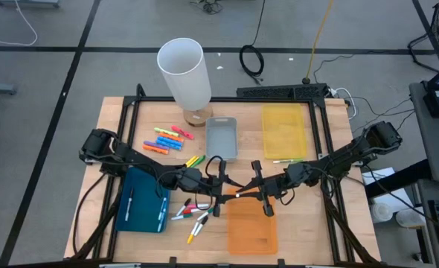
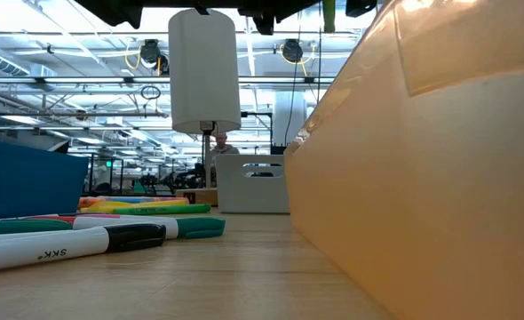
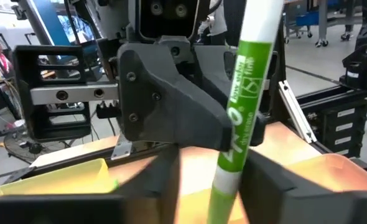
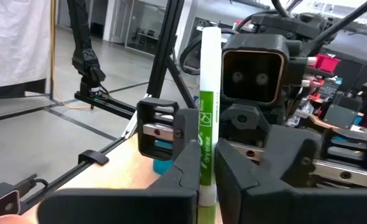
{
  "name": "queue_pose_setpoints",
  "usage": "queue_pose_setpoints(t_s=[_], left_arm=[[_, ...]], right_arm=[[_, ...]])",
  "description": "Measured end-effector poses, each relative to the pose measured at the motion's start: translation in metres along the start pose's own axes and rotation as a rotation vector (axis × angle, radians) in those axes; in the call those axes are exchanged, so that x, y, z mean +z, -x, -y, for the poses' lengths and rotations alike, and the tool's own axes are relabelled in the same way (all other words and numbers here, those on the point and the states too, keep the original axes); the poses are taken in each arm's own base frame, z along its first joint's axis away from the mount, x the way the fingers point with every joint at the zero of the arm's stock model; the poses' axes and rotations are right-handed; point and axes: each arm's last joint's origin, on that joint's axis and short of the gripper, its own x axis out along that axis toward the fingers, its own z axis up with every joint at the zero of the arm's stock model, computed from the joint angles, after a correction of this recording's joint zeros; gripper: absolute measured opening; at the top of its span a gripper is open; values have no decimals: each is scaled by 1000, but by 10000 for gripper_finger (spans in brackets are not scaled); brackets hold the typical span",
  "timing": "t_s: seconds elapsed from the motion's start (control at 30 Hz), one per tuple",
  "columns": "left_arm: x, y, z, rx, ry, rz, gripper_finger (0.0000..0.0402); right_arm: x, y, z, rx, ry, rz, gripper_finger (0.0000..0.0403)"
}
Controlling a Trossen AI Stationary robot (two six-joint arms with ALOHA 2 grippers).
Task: Pick & Place Markers
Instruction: Put the right green marker pen into the blue bin
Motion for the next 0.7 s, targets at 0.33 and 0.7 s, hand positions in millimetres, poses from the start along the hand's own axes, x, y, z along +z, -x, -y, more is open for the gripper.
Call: queue_pose_setpoints(t_s=[0.33, 0.7], left_arm=[[18, 12, 3, 90, 14, -53, 37], [55, 101, 8, 361, 462, -486, 41]], right_arm=[[0, 1, 0, -53, -130, -29, 89], [15, 32, 8, -249, -106, -236, 155]])
